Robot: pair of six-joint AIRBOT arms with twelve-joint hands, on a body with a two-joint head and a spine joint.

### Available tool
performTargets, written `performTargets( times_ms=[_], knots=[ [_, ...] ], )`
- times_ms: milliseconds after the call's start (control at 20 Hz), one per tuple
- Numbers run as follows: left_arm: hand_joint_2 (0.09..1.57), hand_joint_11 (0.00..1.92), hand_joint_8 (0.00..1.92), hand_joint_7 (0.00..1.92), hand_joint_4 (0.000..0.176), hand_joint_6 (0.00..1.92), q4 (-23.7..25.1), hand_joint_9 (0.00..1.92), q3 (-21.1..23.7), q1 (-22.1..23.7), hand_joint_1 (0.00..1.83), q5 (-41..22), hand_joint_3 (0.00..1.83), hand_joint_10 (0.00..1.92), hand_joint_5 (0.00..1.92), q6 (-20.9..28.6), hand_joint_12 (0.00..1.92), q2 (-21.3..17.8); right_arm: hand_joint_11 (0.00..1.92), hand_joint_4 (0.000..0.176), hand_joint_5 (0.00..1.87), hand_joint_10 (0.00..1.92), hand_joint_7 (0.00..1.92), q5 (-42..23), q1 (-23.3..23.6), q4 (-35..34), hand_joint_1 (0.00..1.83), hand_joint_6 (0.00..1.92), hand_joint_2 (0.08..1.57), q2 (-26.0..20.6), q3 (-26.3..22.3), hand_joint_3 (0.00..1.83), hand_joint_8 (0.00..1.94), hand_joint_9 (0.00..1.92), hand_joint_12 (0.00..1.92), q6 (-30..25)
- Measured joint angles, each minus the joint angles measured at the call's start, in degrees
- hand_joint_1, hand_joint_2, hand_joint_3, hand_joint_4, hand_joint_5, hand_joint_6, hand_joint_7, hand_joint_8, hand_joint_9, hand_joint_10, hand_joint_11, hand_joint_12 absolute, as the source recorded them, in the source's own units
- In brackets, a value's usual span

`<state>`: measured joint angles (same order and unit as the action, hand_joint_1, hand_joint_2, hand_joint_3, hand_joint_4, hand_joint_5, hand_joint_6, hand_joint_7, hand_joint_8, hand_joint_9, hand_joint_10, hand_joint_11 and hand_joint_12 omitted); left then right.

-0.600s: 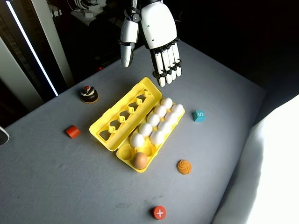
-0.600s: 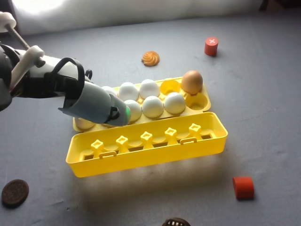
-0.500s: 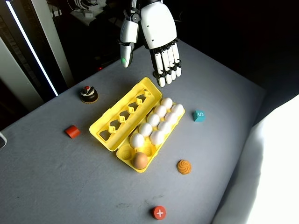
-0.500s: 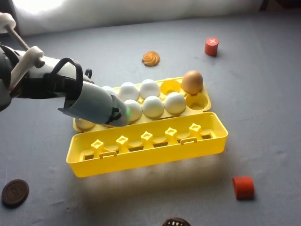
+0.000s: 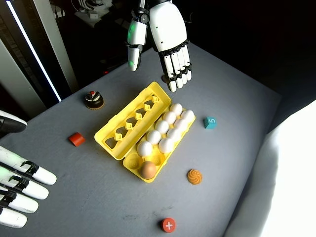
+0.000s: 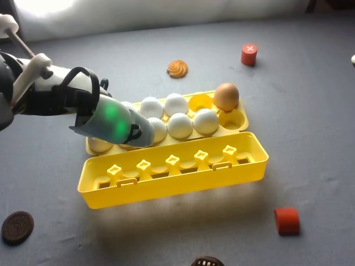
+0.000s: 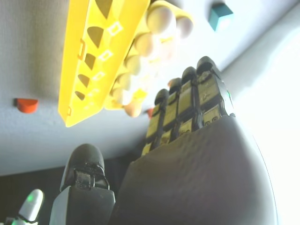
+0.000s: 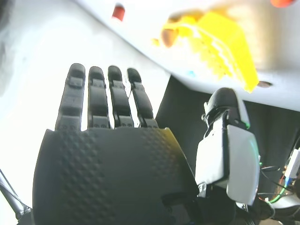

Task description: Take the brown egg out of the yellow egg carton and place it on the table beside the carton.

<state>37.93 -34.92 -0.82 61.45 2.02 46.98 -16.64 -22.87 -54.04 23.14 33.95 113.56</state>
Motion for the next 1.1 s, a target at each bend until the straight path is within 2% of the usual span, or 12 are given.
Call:
performTargets(
  times_ms=[50, 100, 200, 250, 450, 500, 600, 700, 750, 800, 1000, 1100],
  knots=[
    [1.2, 0.0, 0.0, 0.0, 0.0, 0.01, 0.0, 0.0, 0.0, 0.0, 0.0, 0.0, 0.01, 0.0, 0.03, 0.0, 0.0, 0.0, 0.0, 0.081, 0.11, 0.0, 0.0, -0.5, 0.3, -0.5, 0.0, 0.01, 0.82, 0.6, 0.3, 0.0, 0.0, 0.0, 0.0, -0.9],
    [1.19, 0.0, 0.0, 0.0, 0.0, 0.01, 0.0, 0.0, 0.0, 0.0, 0.0, 0.1, 0.01, 0.0, 0.04, 0.0, 0.0, 0.0, 0.0, 0.083, 0.17, 0.0, 0.0, -1.7, 1.0, -1.2, 0.05, 0.01, 0.78, 1.4, 0.7, 0.0, 0.0, 0.0, 0.0, -1.0],
    [1.2, 0.0, 0.0, 0.0, 0.0, 0.0, 0.0, 0.0, 0.0, 0.0, 0.0, 0.1, 0.01, 0.0, 0.03, 0.1, 0.0, 0.0, 0.0, 0.108, 0.53, 0.0, 0.05, -3.3, 1.2, -1.4, 0.19, 0.02, 0.71, 3.2, 2.2, 0.0, 0.0, 0.0, 0.0, -1.3],
    [1.19, 0.0, 0.0, 0.0, 0.0, 0.0, 0.1, 0.0, 0.0, 0.0, 0.0, 0.1, 0.01, 0.0, 0.03, 0.1, 0.0, 0.0, 0.0, 0.106, 0.58, 0.0, 0.06, -3.4, 1.2, -1.5, 0.21, 0.02, 0.71, 4.5, 3.3, 0.0, 0.0, 0.0, 0.0, -1.3],
    [1.2, 0.0, 0.0, 0.0, 0.0, 0.0, 0.2, 0.0, 0.0, 0.0, 0.0, 0.1, 0.01, 0.0, 0.02, 0.2, 0.0, 0.0, 0.0, 0.172, 0.75, 0.0, 0.06, -4.4, 1.2, -1.9, 0.27, 0.02, 0.76, 11.3, 9.5, 0.0, 0.0, 0.0, 0.0, -1.3],
    [1.2, 0.0, 0.0, 0.0, 0.0, 0.0, 0.2, 0.0, 0.0, 0.0, 0.0, 0.1, 0.01, 0.0, 0.03, 0.2, 0.0, 0.0, 0.0, 0.175, 0.81, 0.0, 0.08, -5.0, 1.2, -1.9, 0.34, 0.03, 0.75, 13.2, 10.9, 0.0, 0.01, 0.0, 0.0, -1.3],
    [1.2, 0.0, 0.0, 0.0, 0.0, 0.0, 0.2, 0.0, 0.0, 0.0, 0.0, 0.2, 0.01, 0.0, 0.03, 0.2, 0.0, 0.0, 0.0, 0.16, 0.85, 0.0, 0.07, -5.8, 1.3, -1.9, 0.44, 0.04, 0.75, 16.9, 13.5, 0.0, 0.0, 0.0, 0.0, -0.8],
    [1.22, 0.0, 0.0, 0.0, 0.0, 0.0, 0.2, 0.0, 0.0, 0.0, 0.0, 0.2, 0.01, 0.0, 0.02, 0.2, 0.0, 0.0, 0.0, 0.169, 0.91, 0.0, 0.01, -6.3, 1.6, -2.0, 0.48, 0.02, 0.75, 20.4, 16.2, 0.0, 0.0, 0.0, 0.0, -0.4],
    [1.21, 0.0, 0.0, 0.0, 0.0, 0.0, 0.2, 0.0, 0.0, 0.0, 0.0, 0.1, 0.01, 0.0, 0.02, 0.3, 0.0, 0.0, 0.0, 0.152, 0.92, 0.0, 0.0, -6.8, 1.9, -1.9, 0.52, 0.02, 0.77, 22.5, 18.1, 0.01, 0.0, 0.0, 0.0, -0.2],
    [1.21, 0.0, 0.0, 0.0, 0.0, 0.0, 0.2, 0.0, 0.0, 0.0, 0.0, 0.1, 0.01, 0.0, 0.02, 0.4, 0.0, 0.0, 0.0, 0.153, 0.95, 0.0, 0.01, -6.9, 2.1, -2.2, 0.55, 0.03, 0.77, 23.9, 19.2, 0.01, 0.0, 0.0, 0.0, -0.2],
    [1.21, 0.0, 0.0, 0.0, 0.0, 0.0, 0.2, 0.0, 0.0, 0.0, 0.0, 0.1, 0.01, 0.0, 0.01, 0.5, 0.0, 0.0, 0.0, 0.116, 0.89, 0.0, 0.0, -7.8, 3.8, -2.1, 0.56, 0.0, 0.78, 30.4, 24.8, 0.0, 0.0, 0.0, 0.0, -1.2],
    [1.21, 0.0, 0.0, 0.0, 0.0, 0.0, 0.2, 0.0, 0.0, -0.1, 0.0, 0.1, 0.01, 0.0, 0.02, 0.5, 0.0, 0.0, 0.0, 0.125, 0.83, 0.0, 0.0, -7.7, 3.7, 4.2, 0.58, 0.0, 0.77, 32.7, 26.3, 0.0, 0.0, 0.0, 0.0, -6.9]
  ],
)
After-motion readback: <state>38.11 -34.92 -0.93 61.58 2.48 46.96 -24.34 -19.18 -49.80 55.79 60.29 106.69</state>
